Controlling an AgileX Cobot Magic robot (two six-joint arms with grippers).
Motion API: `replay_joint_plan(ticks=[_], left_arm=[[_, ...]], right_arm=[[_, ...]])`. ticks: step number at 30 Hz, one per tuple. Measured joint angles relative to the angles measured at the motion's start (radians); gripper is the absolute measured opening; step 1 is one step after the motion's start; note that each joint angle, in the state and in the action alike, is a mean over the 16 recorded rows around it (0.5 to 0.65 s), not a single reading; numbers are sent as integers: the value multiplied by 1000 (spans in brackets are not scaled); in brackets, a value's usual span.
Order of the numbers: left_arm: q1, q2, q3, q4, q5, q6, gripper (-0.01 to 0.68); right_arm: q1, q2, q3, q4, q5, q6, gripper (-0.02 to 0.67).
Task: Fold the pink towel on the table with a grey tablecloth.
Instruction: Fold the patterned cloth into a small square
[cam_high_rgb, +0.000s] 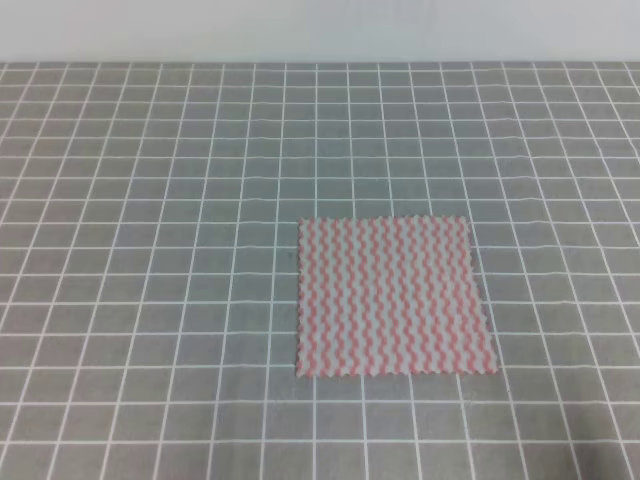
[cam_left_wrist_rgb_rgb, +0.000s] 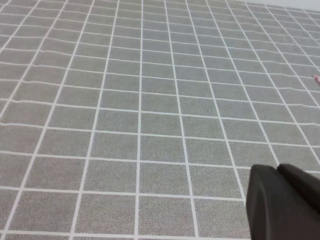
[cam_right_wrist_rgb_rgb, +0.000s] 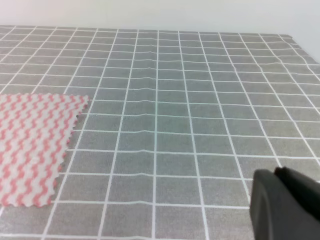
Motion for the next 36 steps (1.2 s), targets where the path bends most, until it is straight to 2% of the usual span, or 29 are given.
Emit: replay_joint_plan(ticks=[36], left_arm=[[0,3,-3,0,3,0,-3]], right_arm=[[0,-1,-12,-46,-2,-4,-18]])
